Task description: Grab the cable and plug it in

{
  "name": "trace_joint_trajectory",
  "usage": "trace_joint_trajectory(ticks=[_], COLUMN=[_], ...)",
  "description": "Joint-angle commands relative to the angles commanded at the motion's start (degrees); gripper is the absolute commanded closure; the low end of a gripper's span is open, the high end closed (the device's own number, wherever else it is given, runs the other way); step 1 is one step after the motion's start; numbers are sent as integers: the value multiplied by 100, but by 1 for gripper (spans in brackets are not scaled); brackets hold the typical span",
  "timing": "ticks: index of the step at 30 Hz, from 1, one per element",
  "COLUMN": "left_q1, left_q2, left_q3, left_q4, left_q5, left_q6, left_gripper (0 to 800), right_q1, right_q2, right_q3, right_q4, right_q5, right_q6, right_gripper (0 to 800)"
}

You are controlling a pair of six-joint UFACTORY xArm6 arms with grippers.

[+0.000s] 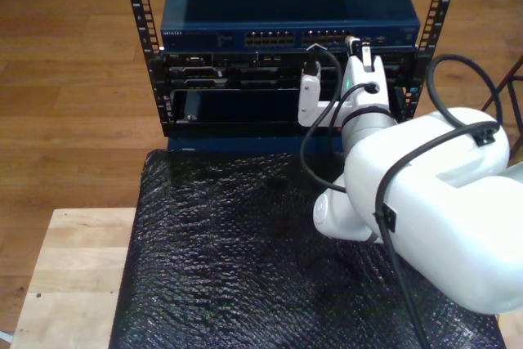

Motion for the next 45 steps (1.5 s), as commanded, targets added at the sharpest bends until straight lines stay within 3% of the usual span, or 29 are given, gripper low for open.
trace_joint_trajectory(ticks=[45], left_q1=[0], left_q2=[0], left_q3=[0], left_q4=[0], left_q5=[0], left_q6=[0], left_gripper=[0], right_q1=[-105], right_q2=[343], right_q3=[-343], right_q4=[-53], right_q5=[-105], right_q6=[457], right_gripper=[799])
